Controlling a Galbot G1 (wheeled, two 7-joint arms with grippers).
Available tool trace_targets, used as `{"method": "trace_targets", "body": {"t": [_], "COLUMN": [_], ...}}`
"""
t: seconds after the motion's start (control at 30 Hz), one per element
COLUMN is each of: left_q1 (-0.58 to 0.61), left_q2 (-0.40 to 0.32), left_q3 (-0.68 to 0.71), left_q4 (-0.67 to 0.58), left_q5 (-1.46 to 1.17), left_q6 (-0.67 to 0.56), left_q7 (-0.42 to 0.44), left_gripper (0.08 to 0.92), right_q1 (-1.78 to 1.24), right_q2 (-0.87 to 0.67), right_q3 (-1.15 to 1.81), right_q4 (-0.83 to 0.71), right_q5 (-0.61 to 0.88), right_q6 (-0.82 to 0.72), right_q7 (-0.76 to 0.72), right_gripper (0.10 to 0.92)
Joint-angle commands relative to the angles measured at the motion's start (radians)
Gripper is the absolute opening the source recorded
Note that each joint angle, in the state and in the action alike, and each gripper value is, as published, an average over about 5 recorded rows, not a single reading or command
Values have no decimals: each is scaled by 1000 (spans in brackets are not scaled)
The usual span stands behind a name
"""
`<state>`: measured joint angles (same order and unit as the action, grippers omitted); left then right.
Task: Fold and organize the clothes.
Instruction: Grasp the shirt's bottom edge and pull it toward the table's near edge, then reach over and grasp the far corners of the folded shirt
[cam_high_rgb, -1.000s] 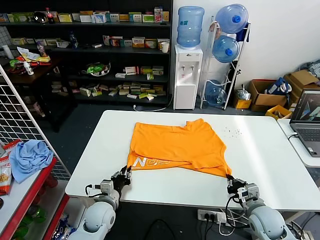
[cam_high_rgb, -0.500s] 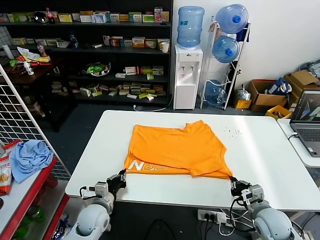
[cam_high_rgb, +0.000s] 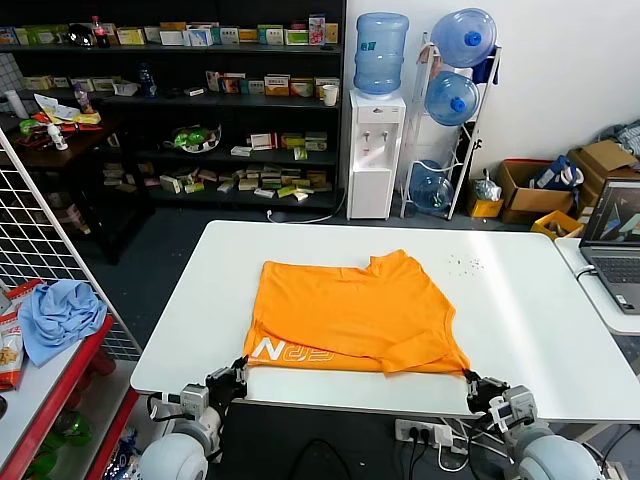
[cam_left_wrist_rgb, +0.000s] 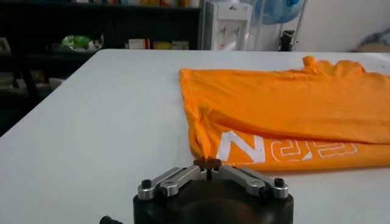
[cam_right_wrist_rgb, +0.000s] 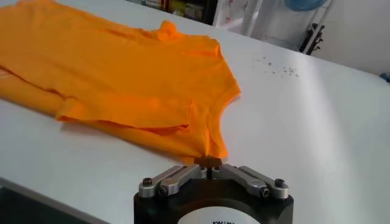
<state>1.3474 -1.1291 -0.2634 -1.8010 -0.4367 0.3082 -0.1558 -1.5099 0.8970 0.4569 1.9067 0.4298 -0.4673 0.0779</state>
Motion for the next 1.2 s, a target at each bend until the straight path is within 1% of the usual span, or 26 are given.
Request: {"method": "trace_targets", "body": {"t": [0.03, 0.17, 0.27, 0.53, 0.67, 0.77, 0.83, 1.0, 1.07, 1.2], "left_q1": [159, 186, 185, 118, 51, -19, -83, -284, -373, -512], "left_q2": [17, 17, 18, 30, 48, 56, 55, 41, 34, 12], "left_q3": [-3, -14, -24, -46, -52, -42, -26, 39, 68, 122], "left_q4": [-115, -139, -151, -175, -153, -111, -67, 90, 163, 308], "left_q5": [18, 36, 40, 38, 36, 25, 14, -10, -21, -47], "left_q6": [18, 33, 31, 24, -7, -45, -70, -105, -109, -106], "left_q7": [-6, -6, -5, -2, 10, 20, 24, 22, 21, 19], "left_gripper": [96, 96, 132, 361, 473, 560, 620, 756, 798, 821], "right_q1": [-122, -125, -116, -80, 0, 117, 220, 509, 611, 798], "right_q2": [-7, -7, -12, -40, -66, -77, -76, -34, -7, 56], "right_q3": [10, 13, 17, 47, 60, 38, 9, -96, -146, -239], "right_q4": [96, 116, 129, 128, 90, 1, -85, -309, -398, -564], "right_q5": [-9, -14, -15, 0, 51, 110, 141, 204, 210, 199], "right_q6": [-20, -30, -38, -27, 69, 156, 194, 215, 198, 165], "right_q7": [9, 11, 9, 13, 14, 2, -13, -66, -85, -123], "right_gripper": [124, 125, 157, 380, 493, 579, 640, 777, 805, 822]}}
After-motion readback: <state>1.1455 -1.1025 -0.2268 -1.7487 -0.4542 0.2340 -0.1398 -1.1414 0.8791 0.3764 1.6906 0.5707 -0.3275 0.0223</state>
